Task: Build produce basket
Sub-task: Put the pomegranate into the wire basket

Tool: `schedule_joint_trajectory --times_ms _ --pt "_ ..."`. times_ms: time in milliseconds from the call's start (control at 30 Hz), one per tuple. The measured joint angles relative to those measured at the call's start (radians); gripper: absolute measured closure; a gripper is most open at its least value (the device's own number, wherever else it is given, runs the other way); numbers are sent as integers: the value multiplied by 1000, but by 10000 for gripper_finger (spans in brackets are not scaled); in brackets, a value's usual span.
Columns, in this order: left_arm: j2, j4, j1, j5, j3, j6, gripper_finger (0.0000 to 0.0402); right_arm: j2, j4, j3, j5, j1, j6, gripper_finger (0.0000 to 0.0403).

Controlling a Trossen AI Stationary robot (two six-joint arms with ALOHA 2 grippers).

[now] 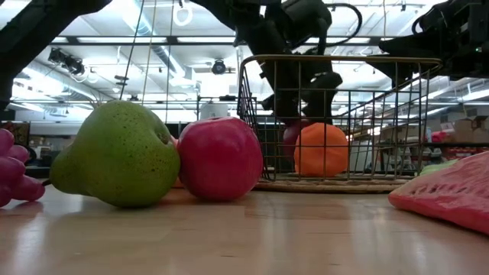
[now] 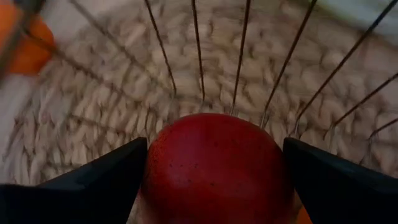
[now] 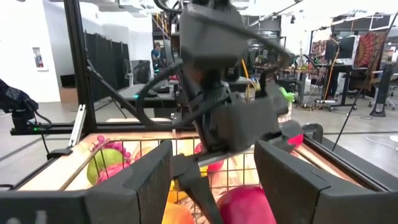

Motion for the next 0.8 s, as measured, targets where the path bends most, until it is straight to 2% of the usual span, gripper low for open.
schedule_joint_trajectory --times_ms 233,500,800 --pt "11 0 -9 2 0 -90 30 0 0 0 0 0 0 172" --pt "16 17 -19 -1 0 16 30 0 1 0 0 0 0 172" --pt "16 51 -26 0 0 19 30 0 1 0 0 0 0 172"
